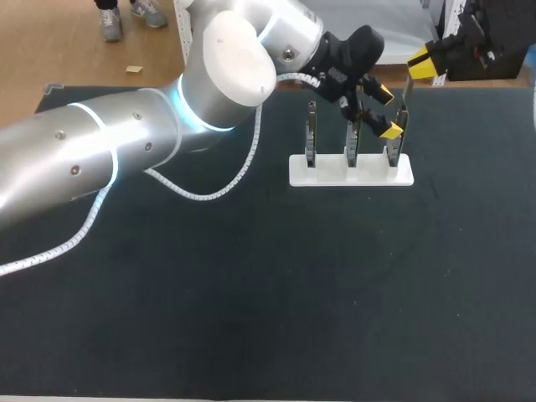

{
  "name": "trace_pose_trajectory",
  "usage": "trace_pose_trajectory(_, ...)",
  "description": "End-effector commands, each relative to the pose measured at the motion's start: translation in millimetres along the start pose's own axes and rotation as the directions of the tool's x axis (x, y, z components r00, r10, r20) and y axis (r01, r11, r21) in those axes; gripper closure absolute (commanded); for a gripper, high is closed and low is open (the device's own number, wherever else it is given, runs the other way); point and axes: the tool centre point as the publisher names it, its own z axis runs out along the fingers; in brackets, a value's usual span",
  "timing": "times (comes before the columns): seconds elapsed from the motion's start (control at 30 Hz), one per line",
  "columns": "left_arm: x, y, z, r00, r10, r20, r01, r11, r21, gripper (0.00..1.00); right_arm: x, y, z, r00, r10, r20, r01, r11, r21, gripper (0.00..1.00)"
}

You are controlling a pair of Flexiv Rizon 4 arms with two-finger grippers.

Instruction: Pick up the optical module with the left hand, and insert it into the network port with the right hand.

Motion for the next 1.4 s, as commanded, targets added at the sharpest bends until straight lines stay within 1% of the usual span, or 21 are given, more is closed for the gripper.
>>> trace_pose_trajectory(0.03,0.2,-0.6,-0.3,1.000,-0.002,-0.010,0.002,1.000,0.002,0.00,0.0,-0.1,1.0,1.000,0.000,0.001,0.000,1.000,0.000,1.00)
trace_pose_trajectory(0.43,3.5,-2.6,0.1,0.999,-0.001,-0.035,0.001,1.000,0.001,0.00,-0.3,0.4,0.8,1.000,-0.004,-0.001,0.004,1.000,0.005,1.00)
trace_pose_trajectory(0.73,3.6,-3.6,0.4,1.000,-0.001,-0.031,0.001,1.000,0.002,0.00,-0.5,1.8,1.6,1.000,-0.003,0.000,0.003,1.000,0.005,1.00)
trace_pose_trajectory(1.07,4.6,-3.5,0.1,0.999,-0.003,-0.053,0.003,1.000,0.008,0.00,-0.7,1.5,1.4,1.000,-0.006,0.002,0.006,1.000,0.006,1.00)
trace_pose_trajectory(1.4,4.6,-3.5,0.1,0.999,-0.003,-0.053,0.003,1.000,0.008,0.00,-1.4,-0.1,1.6,1.000,-0.011,0.005,0.011,1.000,0.002,1.00)
